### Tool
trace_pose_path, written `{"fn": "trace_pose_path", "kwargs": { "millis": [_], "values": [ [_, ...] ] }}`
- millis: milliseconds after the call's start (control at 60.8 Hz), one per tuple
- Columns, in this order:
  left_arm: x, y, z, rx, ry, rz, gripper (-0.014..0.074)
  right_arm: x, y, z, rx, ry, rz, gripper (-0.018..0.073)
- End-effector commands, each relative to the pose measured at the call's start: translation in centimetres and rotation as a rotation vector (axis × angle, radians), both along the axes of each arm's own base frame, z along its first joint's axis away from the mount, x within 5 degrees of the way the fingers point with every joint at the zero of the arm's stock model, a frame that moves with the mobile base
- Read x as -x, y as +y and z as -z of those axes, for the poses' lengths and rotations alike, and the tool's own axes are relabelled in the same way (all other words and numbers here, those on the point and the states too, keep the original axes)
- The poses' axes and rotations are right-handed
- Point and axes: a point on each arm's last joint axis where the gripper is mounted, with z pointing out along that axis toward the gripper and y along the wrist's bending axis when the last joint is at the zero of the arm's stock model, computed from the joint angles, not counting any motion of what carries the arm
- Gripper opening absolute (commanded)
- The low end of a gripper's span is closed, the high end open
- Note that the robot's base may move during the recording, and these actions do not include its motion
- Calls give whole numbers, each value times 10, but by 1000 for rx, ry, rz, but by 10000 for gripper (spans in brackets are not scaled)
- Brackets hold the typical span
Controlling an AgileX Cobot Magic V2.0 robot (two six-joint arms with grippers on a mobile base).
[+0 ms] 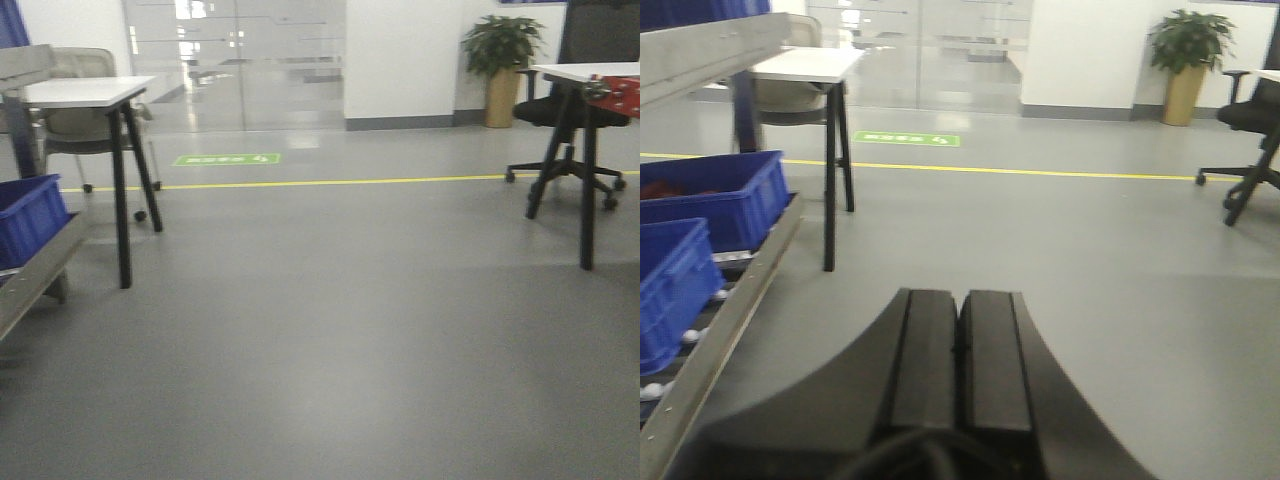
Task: Grab orange capacitor from left shelf to right conveyor
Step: 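Drive the base away from the shelf holding the cylinder in the right gripper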
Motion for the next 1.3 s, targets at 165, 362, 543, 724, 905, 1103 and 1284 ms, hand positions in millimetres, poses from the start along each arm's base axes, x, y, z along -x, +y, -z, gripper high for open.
{"fn": "trace_pose_path", "kwargs": {
  "millis": [165,362,543,724,905,1103,1284],
  "values": [
    [1,1,-10,9,-105,-8,-127,1,0,-15,-3,-106,8,55],
    [1,1,-10,9,-105,-8,-127,1,0,-15,-3,-106,8,55],
    [1,1,-10,9,-105,-8,-127,1,0,-15,-3,-106,8,55],
    [1,1,-10,9,-105,-8,-127,1,0,-15,-3,-106,8,55],
    [1,1,-10,9,-105,-8,-127,1,0,-15,-3,-106,8,55],
    [1,1,-10,9,-105,-8,-127,1,0,-15,-3,-106,8,55],
    [1,1,-10,9,-103,-8,-127,1,0,-15,-3,-106,8,55]
  ]
}}
